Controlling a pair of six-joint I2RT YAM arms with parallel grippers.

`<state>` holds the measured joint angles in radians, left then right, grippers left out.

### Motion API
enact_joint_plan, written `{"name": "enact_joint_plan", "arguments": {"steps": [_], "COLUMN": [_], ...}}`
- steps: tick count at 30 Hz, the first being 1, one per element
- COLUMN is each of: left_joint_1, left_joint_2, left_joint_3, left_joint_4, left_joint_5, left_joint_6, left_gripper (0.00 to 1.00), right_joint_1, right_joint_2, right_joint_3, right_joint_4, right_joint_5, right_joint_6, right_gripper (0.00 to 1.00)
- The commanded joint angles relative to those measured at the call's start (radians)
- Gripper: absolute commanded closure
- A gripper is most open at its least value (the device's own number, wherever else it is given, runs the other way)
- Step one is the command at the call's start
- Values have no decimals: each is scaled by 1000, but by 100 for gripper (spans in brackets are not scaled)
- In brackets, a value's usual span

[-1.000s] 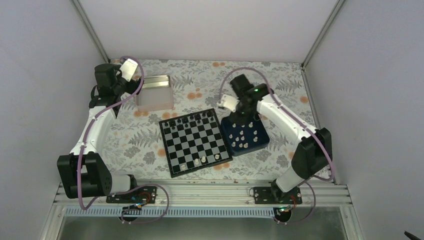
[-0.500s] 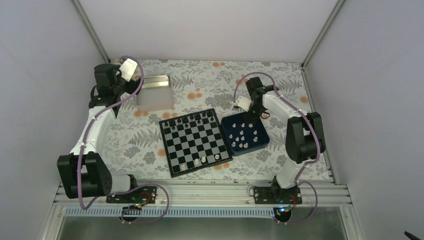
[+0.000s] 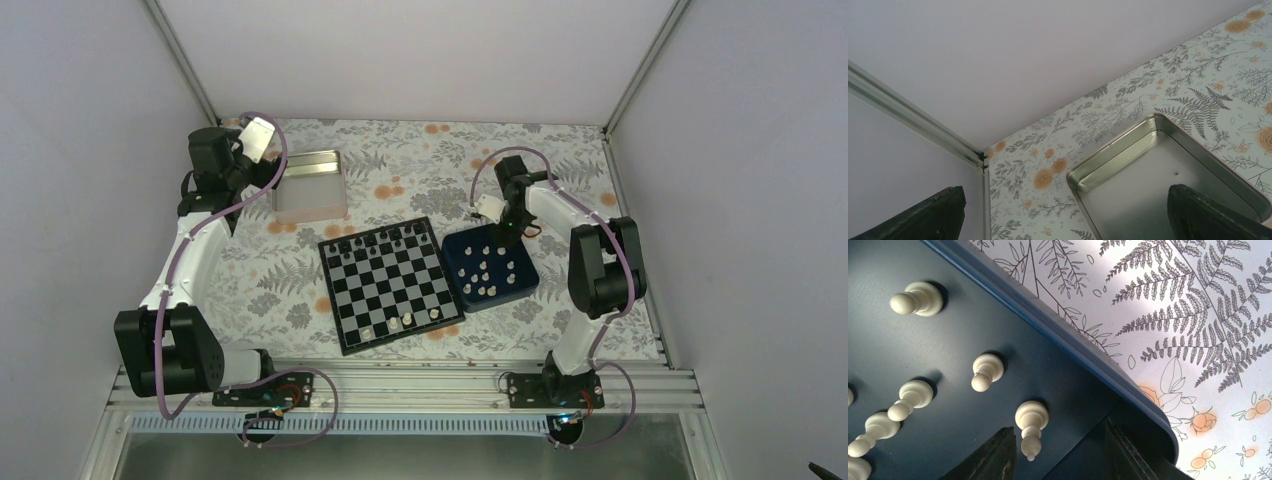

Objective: Set up the chess pieces on the board
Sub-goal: Pick up the chess piece from the storage box, then place the chess piece on the chessboard.

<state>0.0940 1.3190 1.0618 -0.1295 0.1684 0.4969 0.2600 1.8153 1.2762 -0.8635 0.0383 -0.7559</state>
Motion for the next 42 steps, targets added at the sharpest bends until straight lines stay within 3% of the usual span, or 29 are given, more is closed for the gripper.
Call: {"name": "enact_joint_plan", "arguments": {"steps": [1, 12, 17, 28, 34, 42], "left_joint_1": [4, 5, 4, 6, 6, 6], "left_joint_2": [-3, -3, -2, -6, -7, -14], "left_joint_3": [-3, -6, -4, -4, -3, -2], "left_joint_4": [21, 20, 19, 21, 18, 14], "left_joint_5": [7, 9, 10, 8, 10, 10], "left_joint_6": [-1, -1, -1, -3, -3, -3], "left_gripper": [0, 0, 0, 0, 0, 0], "right_joint_1": [-12, -19, -18, 16, 158, 458], "right_joint_2": [9, 20, 23, -86, -189, -204], "right_joint_3": [-14, -44, -51, -11, 18, 68], "right_joint_4": [-9, -28, -15, -95, -186, -255], "right_joint_5": [-1, -11, -12, -45, -50, -78], "right_joint_6": [-12, -7, -9, 3, 50, 147], "right_gripper": [53, 60, 77, 93, 95, 94]}}
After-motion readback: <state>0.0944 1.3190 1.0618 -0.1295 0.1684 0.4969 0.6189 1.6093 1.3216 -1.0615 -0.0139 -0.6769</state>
